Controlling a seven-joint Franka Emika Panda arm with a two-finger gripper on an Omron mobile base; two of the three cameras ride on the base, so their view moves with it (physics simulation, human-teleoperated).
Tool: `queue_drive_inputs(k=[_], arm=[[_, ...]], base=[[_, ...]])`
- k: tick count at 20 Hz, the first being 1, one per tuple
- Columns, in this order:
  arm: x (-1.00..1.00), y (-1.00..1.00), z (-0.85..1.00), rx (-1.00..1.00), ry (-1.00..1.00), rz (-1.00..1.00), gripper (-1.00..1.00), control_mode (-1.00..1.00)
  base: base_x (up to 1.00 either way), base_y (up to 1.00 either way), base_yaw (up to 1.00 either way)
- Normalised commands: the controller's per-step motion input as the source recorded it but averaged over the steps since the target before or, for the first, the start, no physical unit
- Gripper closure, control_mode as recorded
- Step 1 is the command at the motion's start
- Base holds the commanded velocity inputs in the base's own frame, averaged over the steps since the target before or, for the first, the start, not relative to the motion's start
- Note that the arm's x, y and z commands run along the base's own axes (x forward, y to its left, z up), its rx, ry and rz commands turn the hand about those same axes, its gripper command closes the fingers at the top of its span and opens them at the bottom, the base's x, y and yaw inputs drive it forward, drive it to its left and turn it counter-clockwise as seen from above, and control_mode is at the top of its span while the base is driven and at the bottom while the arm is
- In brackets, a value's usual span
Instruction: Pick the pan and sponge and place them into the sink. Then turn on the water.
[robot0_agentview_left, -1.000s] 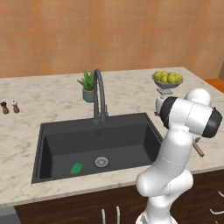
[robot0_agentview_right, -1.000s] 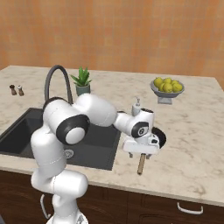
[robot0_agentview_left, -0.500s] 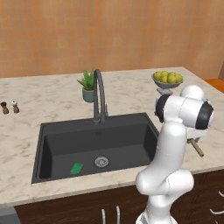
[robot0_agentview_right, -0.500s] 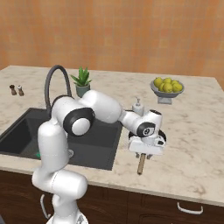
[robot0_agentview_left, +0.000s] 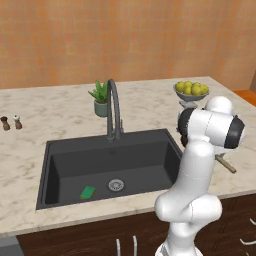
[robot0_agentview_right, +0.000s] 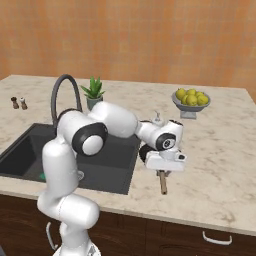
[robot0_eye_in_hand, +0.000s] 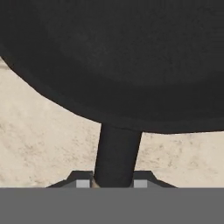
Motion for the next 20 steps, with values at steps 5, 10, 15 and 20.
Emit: queue_drive_inputs(k=[5,10,15,20], arm=[[0.00,0.60,0.60,0.00,-0.11,0.31,1.00,-1.00],[0.00,0.62,0.34,0.08,-0.28,0.29,1.00,-1.00],[0.11,0.63,0.25,0.23,-0.15,0.34,1.00,-1.00],[0.32,0.71,0.23,0.29,-0.08,0.34,1.00,-1.00]], base=[[0.00,0.00,0.00],[0.00,0.00,0.00],[0.00,0.00,0.00],[0.00,0.00,0.00]])
